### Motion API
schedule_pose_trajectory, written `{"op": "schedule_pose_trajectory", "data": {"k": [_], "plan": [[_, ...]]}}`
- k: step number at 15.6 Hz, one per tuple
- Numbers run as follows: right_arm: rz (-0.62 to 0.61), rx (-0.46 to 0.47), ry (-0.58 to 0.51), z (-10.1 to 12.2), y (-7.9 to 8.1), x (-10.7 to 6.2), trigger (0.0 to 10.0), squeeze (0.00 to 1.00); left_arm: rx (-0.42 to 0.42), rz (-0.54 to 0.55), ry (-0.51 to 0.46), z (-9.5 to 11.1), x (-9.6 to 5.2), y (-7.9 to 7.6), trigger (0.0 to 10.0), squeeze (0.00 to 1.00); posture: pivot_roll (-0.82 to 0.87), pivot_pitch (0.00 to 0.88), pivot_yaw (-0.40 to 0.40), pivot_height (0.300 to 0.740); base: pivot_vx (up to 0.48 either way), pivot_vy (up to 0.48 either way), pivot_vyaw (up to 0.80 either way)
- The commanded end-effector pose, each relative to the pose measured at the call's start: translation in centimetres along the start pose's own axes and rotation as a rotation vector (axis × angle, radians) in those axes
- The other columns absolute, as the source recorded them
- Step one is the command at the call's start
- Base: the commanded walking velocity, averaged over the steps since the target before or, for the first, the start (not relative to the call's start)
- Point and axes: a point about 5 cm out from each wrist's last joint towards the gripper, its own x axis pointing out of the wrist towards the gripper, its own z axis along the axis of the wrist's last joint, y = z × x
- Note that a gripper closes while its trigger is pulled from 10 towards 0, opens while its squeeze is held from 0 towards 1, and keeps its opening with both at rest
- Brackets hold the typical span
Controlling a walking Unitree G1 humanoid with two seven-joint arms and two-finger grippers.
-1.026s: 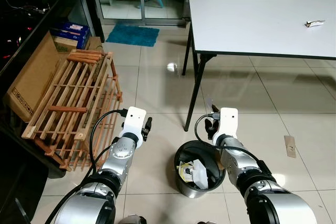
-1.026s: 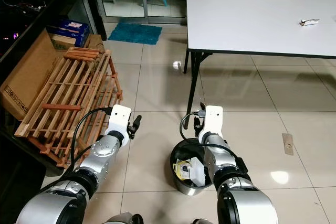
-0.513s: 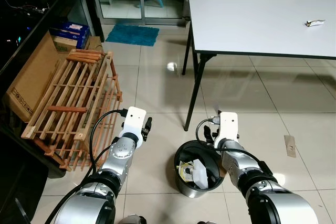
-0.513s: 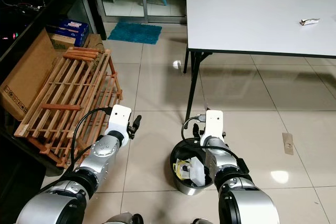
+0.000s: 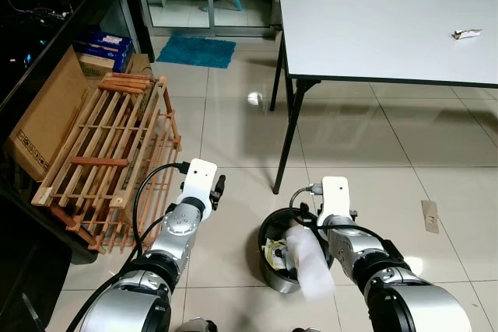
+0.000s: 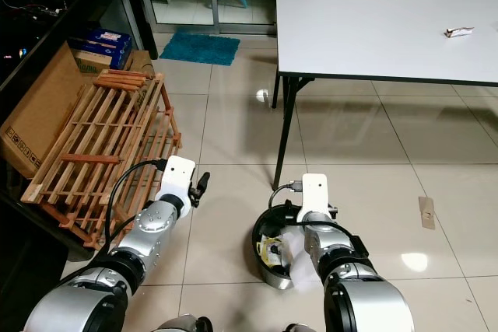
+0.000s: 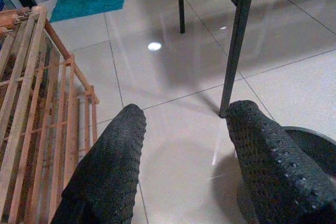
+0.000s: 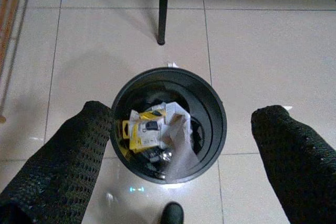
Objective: Picking trash to rubbish bin
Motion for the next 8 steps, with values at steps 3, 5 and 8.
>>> {"op": "schedule_pose_trajectory", "data": {"k": [3,5,8], "plan": [[0.023,0.027,-0.056,1.4,0.4,0.0,10.0,0.0,0.021,-0.016,-0.009,0.6,0.3,-0.1,10.0,0.0,0.01,0.042,0.008,0.74,0.0,0.0,0.0],[0.023,0.036,-0.118,2.5,0.5,0.0,10.0,0.0,0.024,-0.016,-0.015,0.7,0.3,-0.1,10.0,0.0,0.01,0.039,0.008,0.74,0.0,0.0,0.0],[0.017,0.019,-0.591,9.7,0.7,-1.9,10.0,0.0,-0.035,0.024,-0.185,4.0,0.7,0.5,10.0,0.0,0.0,0.039,0.006,0.74,0.0,0.0,0.0]]}}
